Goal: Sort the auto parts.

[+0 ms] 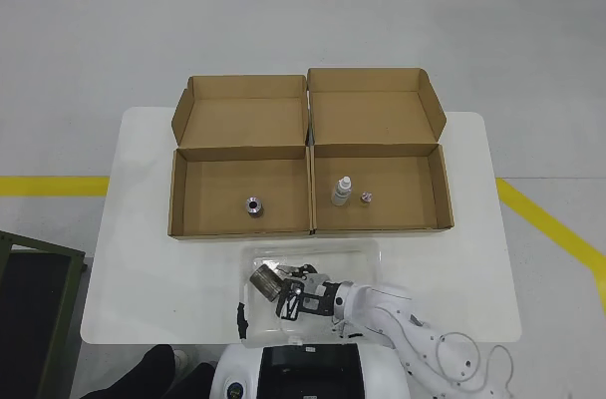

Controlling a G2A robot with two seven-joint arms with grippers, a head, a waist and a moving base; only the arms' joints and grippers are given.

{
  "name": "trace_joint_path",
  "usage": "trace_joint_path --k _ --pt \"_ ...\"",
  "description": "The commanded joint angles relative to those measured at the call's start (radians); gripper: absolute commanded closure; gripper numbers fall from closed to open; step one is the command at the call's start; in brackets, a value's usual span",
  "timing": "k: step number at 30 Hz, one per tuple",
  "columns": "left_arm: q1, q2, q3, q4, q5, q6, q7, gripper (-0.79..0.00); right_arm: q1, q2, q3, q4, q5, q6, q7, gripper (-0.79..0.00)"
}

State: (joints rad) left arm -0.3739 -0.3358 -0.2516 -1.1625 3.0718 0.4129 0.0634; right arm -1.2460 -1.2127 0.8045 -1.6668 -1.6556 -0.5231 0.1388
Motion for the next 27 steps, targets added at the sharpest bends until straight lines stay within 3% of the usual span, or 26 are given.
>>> trace_joint_path --k 1,3,6,8,13,27 --pt "0.0 0.0 0.0 0.0 0.0 0.0 0.0 -0.785 0.0 -0.003 -0.002 0.01 0.01 0.015 -0.01 -0.296" --pt "0.0 0.0 0.0 0.0 0.0 0.0 0.0 -0.785 0.002 -0.005 -0.004 0.018 0.018 0.018 -0.02 -0.24" --pt "0.0 0.0 0.0 0.0 0.0 0.0 0.0 -0.785 0.006 -0.007 -0.005 0.027 0.022 0.017 -0.03 -0.068" --pt "0.0 0.0 0.0 0.0 0.0 0.0 0.0 -0.785 0.008 -0.007 -0.003 0.031 0.027 0.016 -0.034 0.0" --pt "0.0 0.0 0.0 0.0 0.0 0.0 0.0 -0.785 0.018 -0.001 0.026 -0.013 0.019 -0.008 -0.031 0.0" --pt "0.0 0.0 0.0 0.0 0.0 0.0 0.0 -0.785 0.024 0.033 0.112 -0.203 0.006 -0.26 0.132 0.0"
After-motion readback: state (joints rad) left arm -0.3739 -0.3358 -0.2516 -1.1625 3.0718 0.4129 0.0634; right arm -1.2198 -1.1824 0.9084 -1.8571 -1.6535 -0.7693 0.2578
